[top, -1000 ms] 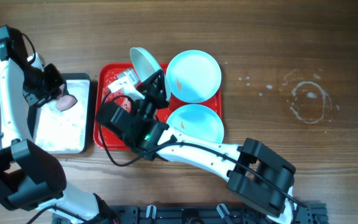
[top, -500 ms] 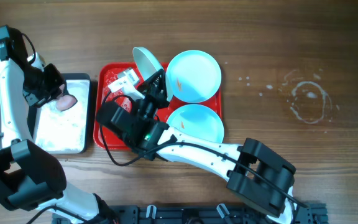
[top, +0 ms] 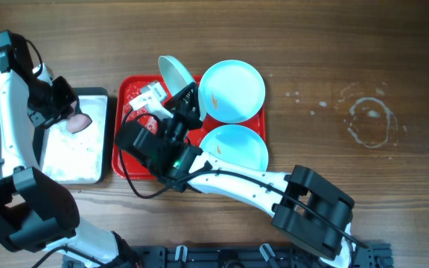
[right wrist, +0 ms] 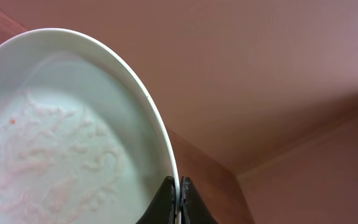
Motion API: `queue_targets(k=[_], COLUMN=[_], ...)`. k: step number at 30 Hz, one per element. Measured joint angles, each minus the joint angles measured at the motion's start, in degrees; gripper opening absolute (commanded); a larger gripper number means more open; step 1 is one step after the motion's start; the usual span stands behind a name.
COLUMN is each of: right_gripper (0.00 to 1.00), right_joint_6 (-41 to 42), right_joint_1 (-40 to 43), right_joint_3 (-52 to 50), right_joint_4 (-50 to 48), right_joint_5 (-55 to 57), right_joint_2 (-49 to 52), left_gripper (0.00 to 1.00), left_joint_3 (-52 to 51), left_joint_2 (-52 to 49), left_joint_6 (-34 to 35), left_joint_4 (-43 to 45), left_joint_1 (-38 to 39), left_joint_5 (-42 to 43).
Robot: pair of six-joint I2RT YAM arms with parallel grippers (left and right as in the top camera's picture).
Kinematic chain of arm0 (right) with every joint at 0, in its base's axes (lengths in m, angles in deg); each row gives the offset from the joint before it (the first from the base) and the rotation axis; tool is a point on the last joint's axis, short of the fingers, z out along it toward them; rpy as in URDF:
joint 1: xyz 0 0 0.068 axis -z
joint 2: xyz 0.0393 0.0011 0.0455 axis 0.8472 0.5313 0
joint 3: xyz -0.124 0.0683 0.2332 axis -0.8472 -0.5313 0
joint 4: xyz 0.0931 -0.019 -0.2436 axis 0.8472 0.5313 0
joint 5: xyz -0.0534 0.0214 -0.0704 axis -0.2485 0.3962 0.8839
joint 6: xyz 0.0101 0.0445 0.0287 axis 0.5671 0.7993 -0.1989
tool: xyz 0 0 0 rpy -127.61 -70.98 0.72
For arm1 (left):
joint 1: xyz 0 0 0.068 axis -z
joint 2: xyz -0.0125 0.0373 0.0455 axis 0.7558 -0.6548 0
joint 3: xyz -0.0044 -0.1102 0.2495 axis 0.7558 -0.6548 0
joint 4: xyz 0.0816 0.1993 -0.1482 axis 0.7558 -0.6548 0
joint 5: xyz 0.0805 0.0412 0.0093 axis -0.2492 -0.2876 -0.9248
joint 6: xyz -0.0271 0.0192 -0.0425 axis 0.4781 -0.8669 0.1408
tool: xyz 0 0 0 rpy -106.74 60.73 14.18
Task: Clean dirty plates on tray and stack at the side
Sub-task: 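Lift the cleaned blue plate and carry it right with the right gripper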
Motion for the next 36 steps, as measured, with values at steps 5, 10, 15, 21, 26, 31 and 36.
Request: queue_targets(k=[5,10,15,21,26,31,36], right_gripper=[0.04,0.04,0.04,0.04,0.04,0.04,0.04], right_joint_6=[0.00,0.00,0.00,-0.13,-0.15,-0.15,0.09], right_joint_1=[0.00,0.00,0.00,0.00,0.00,0.00,0.00], right_joint_3=[0.00,0.00,0.00,0.00,0.00,0.00,0.00], right_joint_4=[-0.02,-0.04,-0.09,-0.11,-0.11,-0.11,-0.11], right_joint_5=[0.00,-0.02,0.00,0.00,0.00,0.00,-0.02], right_joint_2=[0.00,0.00,0.00,0.00,0.00,0.00,0.00], left_gripper=[0.04,0.04,0.04,0.04,0.04,0.04,0.04], left_joint_3=[0.00,0.00,0.00,0.00,0.00,0.00,0.00], left_joint_2=[0.00,0.00,0.00,0.00,0.00,0.00,0.00], left_joint_6=[-0.02,0.00,-0.02,-0.02,0.00,-0.02,0.00], left_joint_4=[0.00,0.00,0.00,0.02,0.00,0.00,0.00], left_joint_1=[0.00,0.00,0.00,0.00,0.00,0.00,0.00], left_joint_5=[0.00,-0.02,0.00,0.00,0.00,0.00,0.00])
